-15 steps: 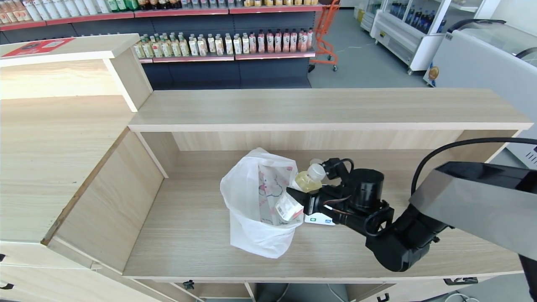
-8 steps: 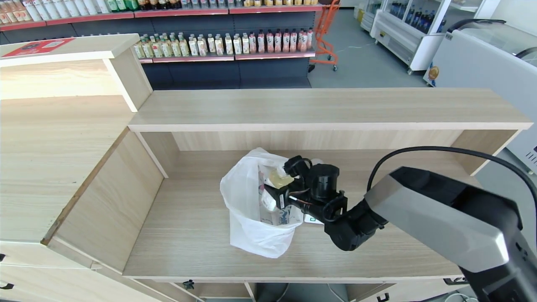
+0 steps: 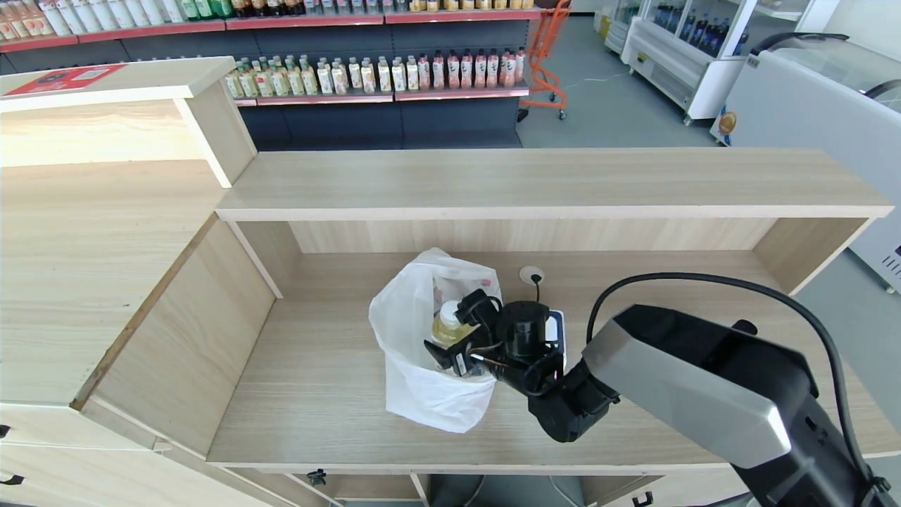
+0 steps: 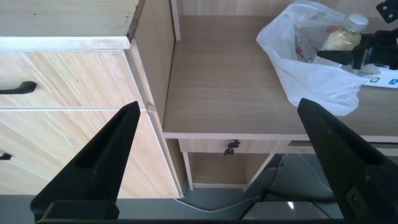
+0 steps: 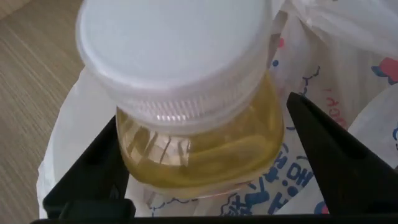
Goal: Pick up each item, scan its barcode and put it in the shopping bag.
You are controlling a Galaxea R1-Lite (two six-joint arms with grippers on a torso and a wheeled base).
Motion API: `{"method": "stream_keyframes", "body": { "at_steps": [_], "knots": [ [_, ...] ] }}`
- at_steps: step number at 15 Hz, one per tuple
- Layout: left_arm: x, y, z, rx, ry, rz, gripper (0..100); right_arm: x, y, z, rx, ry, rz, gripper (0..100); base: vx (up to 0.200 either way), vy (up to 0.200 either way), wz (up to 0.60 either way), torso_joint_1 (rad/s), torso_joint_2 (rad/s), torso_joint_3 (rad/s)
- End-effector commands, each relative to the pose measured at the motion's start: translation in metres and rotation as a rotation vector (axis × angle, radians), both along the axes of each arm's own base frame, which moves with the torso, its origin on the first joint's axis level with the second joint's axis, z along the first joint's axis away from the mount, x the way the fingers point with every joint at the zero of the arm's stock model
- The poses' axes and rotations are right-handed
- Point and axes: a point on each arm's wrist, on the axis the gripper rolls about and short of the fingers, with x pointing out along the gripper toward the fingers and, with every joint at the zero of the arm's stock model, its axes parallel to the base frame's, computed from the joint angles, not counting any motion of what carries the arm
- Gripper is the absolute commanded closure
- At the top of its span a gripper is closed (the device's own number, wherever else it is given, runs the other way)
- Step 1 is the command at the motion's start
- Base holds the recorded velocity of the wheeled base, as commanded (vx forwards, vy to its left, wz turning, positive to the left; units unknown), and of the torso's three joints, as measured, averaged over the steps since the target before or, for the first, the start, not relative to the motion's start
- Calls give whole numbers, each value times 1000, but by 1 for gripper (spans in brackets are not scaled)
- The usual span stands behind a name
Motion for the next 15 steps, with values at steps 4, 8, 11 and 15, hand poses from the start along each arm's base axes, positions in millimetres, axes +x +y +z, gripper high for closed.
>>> {"method": "stream_keyframes", "body": {
  "at_steps": [4,8,11,15],
  "knots": [
    [0,0,0,1,0,0,0,-15,-15,52,269,163,-42,0,0,0,0,0,0,0],
    [0,0,0,-1,0,0,0,-59,-75,120,463,399,-101,0,0,0,0,0,0,0],
    [0,0,0,1,0,0,0,-110,-163,160,381,413,-171,0,0,0,0,0,0,0],
    [0,0,0,-1,0,0,0,-179,-257,189,62,175,-426,0,0,0,0,0,0,0]
  ]
}}
